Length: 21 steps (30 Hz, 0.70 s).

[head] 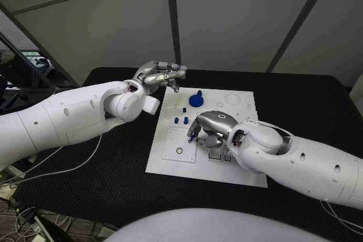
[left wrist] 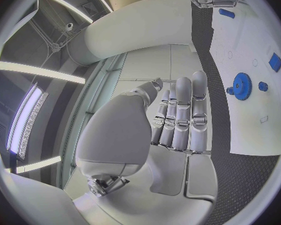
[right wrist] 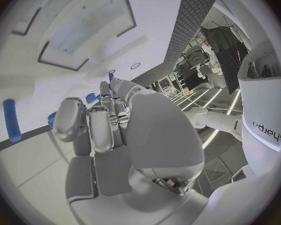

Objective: Assemble the parts on the task board

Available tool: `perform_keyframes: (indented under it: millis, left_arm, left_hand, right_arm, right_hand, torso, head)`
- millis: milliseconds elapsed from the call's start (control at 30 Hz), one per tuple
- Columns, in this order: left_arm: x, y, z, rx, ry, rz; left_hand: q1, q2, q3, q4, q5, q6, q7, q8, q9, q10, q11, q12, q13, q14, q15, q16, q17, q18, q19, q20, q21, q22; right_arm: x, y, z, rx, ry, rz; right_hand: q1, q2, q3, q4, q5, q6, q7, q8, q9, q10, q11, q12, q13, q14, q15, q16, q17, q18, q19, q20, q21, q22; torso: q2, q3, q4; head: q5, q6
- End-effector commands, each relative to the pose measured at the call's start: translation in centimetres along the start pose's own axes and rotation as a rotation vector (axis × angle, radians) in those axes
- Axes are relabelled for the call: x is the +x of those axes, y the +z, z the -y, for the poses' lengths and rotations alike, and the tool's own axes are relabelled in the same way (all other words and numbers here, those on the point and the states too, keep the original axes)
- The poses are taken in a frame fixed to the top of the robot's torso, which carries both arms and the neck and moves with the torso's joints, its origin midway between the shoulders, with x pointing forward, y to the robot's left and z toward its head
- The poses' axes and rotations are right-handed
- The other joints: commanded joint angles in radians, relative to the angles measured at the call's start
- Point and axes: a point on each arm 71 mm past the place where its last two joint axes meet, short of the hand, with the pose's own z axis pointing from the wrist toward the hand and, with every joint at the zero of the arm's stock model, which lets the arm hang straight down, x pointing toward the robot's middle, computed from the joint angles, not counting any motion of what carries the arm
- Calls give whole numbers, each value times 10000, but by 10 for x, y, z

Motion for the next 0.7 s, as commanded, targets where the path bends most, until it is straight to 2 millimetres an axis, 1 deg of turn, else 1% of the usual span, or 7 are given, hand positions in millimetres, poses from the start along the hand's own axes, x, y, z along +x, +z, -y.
perform_keyframes:
  millis: [33, 200, 300, 433, 533, 700]
  left_arm:
    - [2, 1, 1, 50, 24, -188]
    - [3, 1, 1, 44, 12, -229]
    - [3, 1, 1, 38, 7, -247]
    - [3, 1, 1, 33, 3, -260]
    - [3, 1, 1, 28, 1, -266]
    - [4, 1, 1, 20, -1, -273]
  left_hand:
    - [58, 48, -43, -22, -11, -85, 42, 47, -14, -106, 15, 39, -20, -79, 12, -66, -27, -174, 72, 18, -78, -26]
    - [161, 87, -16, -78, 42, -95, 46, 56, -12, -115, 15, 51, -34, -92, 8, -67, -46, -171, 81, 13, -86, -37]
    - [166, 89, -15, -81, 47, -95, 47, 57, -12, -116, 16, 53, -35, -93, 8, -67, -48, -171, 82, 13, -87, -38]
    - [163, 85, -22, -80, 47, -98, 50, 57, -12, -118, 19, 54, -37, -94, 9, -67, -50, -172, 82, 14, -88, -40]
    - [155, 80, -30, -77, 46, -100, 54, 57, -12, -119, 22, 55, -39, -95, 12, -66, -52, -173, 83, 15, -89, -41]
    - [155, 80, -30, -77, 46, -100, 54, 57, -12, -119, 22, 55, -39, -95, 12, -66, -52, -173, 83, 15, -89, -41]
  right_arm:
    - [3, 0, -1, -75, -56, -280]
    - [6, 0, -2, -101, -66, -408]
    - [8, 1, -2, -97, -76, -476]
    - [8, 1, -2, -71, -97, -482]
    - [9, 1, -2, -31, -144, -434]
    - [9, 1, -2, 34, -232, -358]
  right_hand:
    - [-131, 8, 31, -9, 42, 36, 53, -22, 11, 15, 43, 31, 8, 438, -48, 61, -10, -96, 23, 48, 47, 14]
    - [-133, 9, 33, -10, 44, 36, 53, -22, 11, 16, 43, 30, 9, 437, -47, 58, -17, -96, 20, 49, 45, 11]
    - [-133, 9, 33, -10, 44, 36, 53, -22, 11, 16, 43, 30, 9, 437, -47, 58, -17, -96, 20, 49, 45, 11]
    - [-133, 9, 33, -10, 44, 36, 53, -22, 11, 16, 43, 30, 9, 437, -47, 58, -17, -96, 20, 49, 45, 11]
    - [-133, 9, 33, -10, 44, 36, 53, -22, 11, 16, 43, 30, 9, 437, -47, 58, -17, -96, 20, 49, 45, 11]
    - [-142, 16, 40, -16, 57, 38, 53, -24, 12, 17, 43, 28, 11, 435, -47, 53, -30, -89, 0, 51, 30, -13]
  torso:
    - [-3, 1, -5]
    - [1, 6, 0]
    - [-5, 1, 4]
    - [-3, 4, -11]
    - [-3, 10, -14]
    - [0, 7, -9]
  head:
    - [11, -31]
    - [14, -44]
    - [30, -84]
    - [45, -77]
    - [44, -76]
    - [39, -66]
